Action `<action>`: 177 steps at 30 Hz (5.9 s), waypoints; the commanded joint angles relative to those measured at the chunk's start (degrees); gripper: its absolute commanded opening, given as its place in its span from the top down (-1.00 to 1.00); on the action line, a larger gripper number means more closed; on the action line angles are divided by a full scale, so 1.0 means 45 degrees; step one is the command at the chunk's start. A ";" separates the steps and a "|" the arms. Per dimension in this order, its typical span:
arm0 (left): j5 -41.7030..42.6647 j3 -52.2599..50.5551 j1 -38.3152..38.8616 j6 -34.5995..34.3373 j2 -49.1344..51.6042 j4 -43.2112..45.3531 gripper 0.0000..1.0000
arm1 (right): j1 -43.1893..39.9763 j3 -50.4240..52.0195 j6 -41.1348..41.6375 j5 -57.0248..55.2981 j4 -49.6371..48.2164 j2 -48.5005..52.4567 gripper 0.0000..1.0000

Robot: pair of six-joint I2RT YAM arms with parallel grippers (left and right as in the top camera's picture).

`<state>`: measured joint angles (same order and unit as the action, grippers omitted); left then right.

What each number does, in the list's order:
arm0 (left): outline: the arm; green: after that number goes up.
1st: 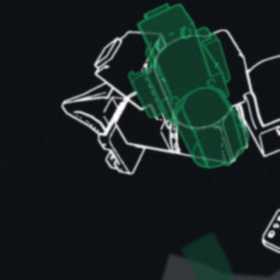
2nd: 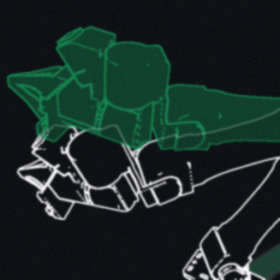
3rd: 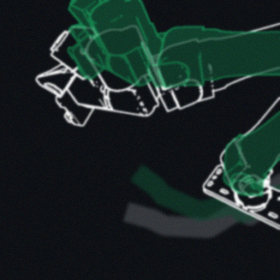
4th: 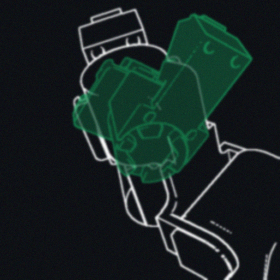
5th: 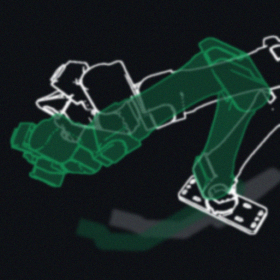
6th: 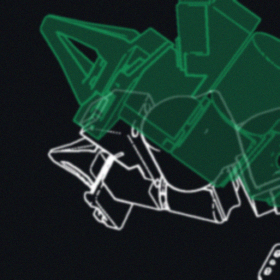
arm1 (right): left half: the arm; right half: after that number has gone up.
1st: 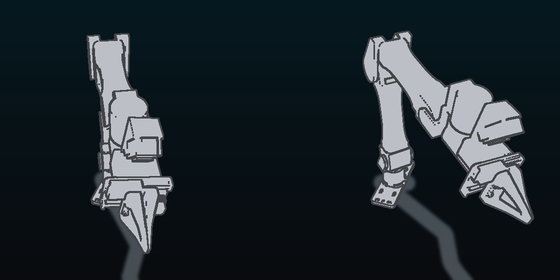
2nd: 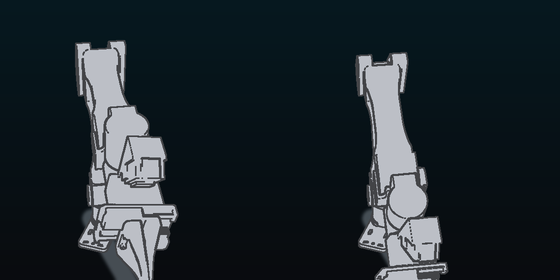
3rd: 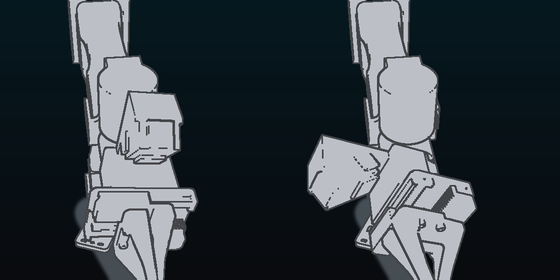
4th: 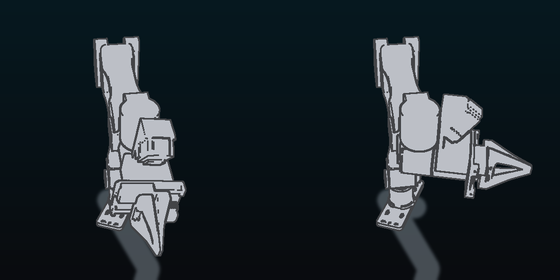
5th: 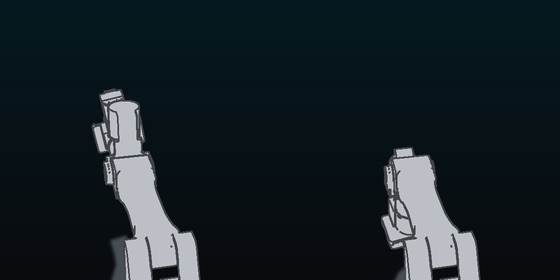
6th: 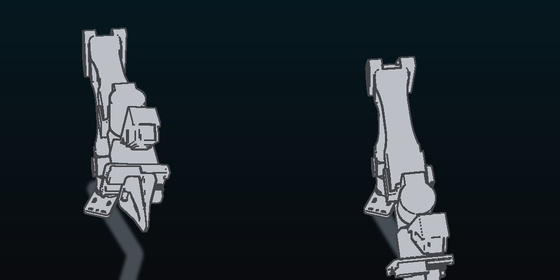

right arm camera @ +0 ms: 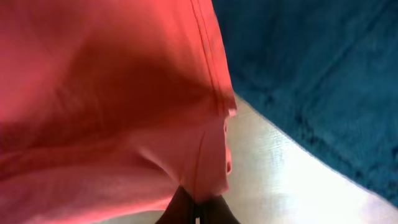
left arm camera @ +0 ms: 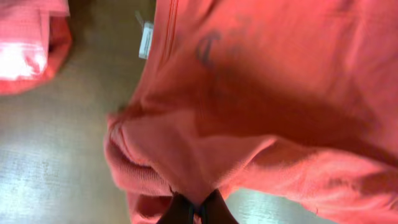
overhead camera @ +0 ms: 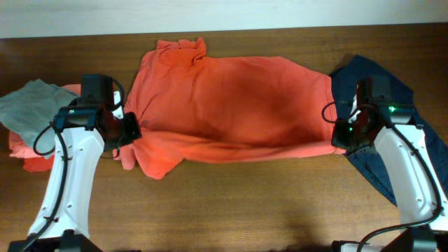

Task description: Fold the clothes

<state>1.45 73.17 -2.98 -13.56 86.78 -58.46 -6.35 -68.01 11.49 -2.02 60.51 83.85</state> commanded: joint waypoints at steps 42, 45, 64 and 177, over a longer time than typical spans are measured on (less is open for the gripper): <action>-0.0175 0.0010 -0.0058 -0.0408 0.2613 0.4303 0.97 | -0.0117 -0.0015 -0.0121 -0.0024 -0.4925 0.2691 0.92; -0.0126 0.0010 -0.0058 -0.0408 0.2739 0.4862 0.97 | -0.0117 -0.0015 -0.0121 -0.0024 -0.5139 0.2691 0.91; -0.0044 0.0010 0.0000 -0.0403 0.3419 0.2351 -0.50 | -0.0117 -0.0005 -0.0170 -0.0034 -0.4255 0.2832 -0.18; 0.1287 -0.3385 0.0083 0.0073 0.5561 0.7558 0.01 | -0.0107 -0.0005 -0.0437 -0.0214 -0.5659 0.5770 0.31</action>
<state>7.44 60.23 -2.66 -13.28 106.41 -23.53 -6.39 -67.96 8.58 -1.69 35.22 108.33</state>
